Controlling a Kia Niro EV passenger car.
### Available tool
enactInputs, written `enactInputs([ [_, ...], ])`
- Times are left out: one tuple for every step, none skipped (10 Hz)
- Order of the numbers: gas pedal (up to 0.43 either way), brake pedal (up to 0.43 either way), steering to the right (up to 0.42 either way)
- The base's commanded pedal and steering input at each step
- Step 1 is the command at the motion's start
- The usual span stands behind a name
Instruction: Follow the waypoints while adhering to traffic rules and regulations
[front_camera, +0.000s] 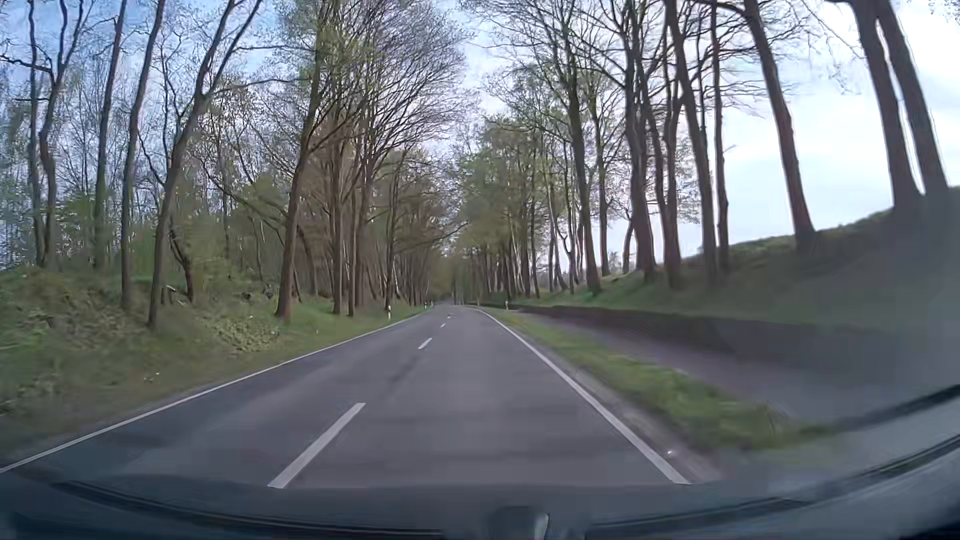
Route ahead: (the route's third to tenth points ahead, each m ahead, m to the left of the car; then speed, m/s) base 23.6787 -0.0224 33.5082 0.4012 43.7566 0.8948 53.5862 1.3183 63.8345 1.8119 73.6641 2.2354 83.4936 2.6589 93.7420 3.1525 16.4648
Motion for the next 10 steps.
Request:
enactInputs([
  [0.098,0.000,-0.009],
  [0.098,0.000,-0.009],
  [0.098,0.000,-0.009],
  [0.098,0.000,-0.009],
  [0.098,0.000,-0.009],
  [0.098,0.000,-0.009],
  [0.098,0.000,-0.009],
  [0.098,0.000,-0.009],
  [0.098,0.000,-0.009],
  [0.098,0.000,-0.009],
])
